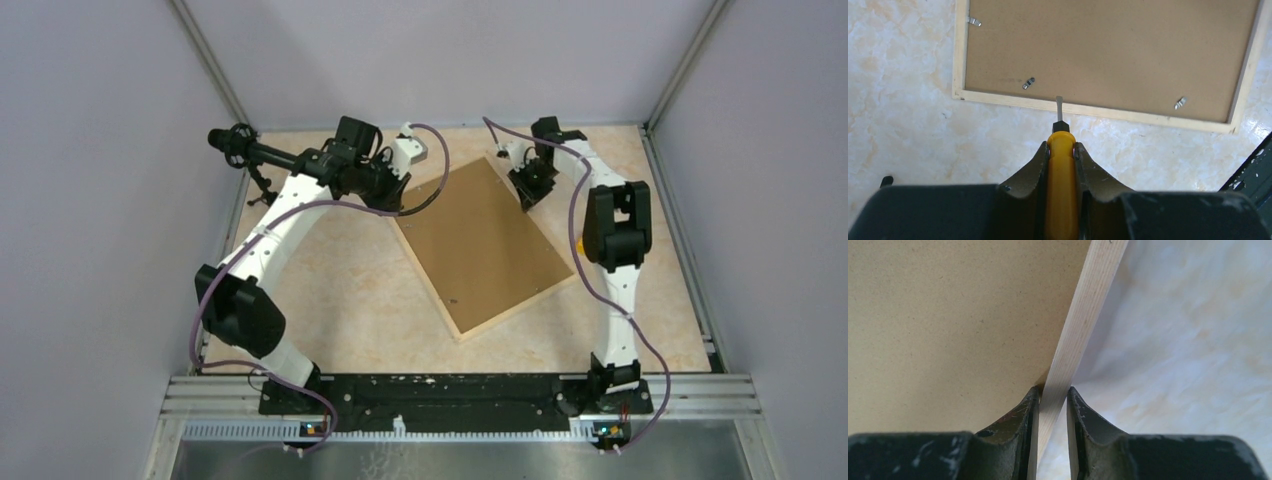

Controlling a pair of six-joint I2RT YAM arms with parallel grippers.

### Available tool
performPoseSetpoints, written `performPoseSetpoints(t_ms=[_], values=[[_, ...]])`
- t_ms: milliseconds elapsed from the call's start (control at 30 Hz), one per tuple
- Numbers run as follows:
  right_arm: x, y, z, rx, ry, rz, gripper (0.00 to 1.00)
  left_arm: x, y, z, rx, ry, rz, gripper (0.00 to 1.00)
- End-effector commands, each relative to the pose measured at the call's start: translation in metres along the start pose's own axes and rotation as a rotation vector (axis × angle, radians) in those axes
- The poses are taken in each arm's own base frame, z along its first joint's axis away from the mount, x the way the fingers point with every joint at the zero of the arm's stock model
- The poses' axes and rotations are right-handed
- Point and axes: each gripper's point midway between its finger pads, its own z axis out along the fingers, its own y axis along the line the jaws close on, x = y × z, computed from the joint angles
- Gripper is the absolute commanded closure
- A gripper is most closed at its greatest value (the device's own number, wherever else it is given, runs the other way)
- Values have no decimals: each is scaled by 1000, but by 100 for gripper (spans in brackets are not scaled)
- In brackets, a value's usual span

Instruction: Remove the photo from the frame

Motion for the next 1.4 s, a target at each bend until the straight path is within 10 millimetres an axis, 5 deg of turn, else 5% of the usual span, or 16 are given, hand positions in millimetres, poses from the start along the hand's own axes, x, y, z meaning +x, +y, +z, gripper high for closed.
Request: performPoseSetpoints(t_ms=[0, 400, 567, 733, 867, 967, 1133, 1367], values=[[-34, -1, 15, -10, -6, -387, 96, -5, -10, -22, 7, -57, 42, 100], [-59, 60, 34, -115, -29, -977, 94, 20, -27, -27, 48, -46, 113, 100], [-96, 65, 29, -59, -120, -1126, 91, 30, -35, -27, 78, -48, 146, 100], [-163, 52, -10, 109, -289, -1041, 80, 31, -37, -22, 100, -58, 172, 100], [-192, 42, -76, 190, -424, -694, 45, 24, -35, -19, 105, -77, 184, 100], [-176, 34, -124, 188, -498, -408, 30, 18, -33, -16, 106, -94, 184, 100], [-98, 23, -159, 187, -514, 27, 23, 10, -30, -8, 108, -119, 170, 100], [31, 62, -135, 174, -388, 300, 15, 5, -21, 1, 83, -130, 164, 100]])
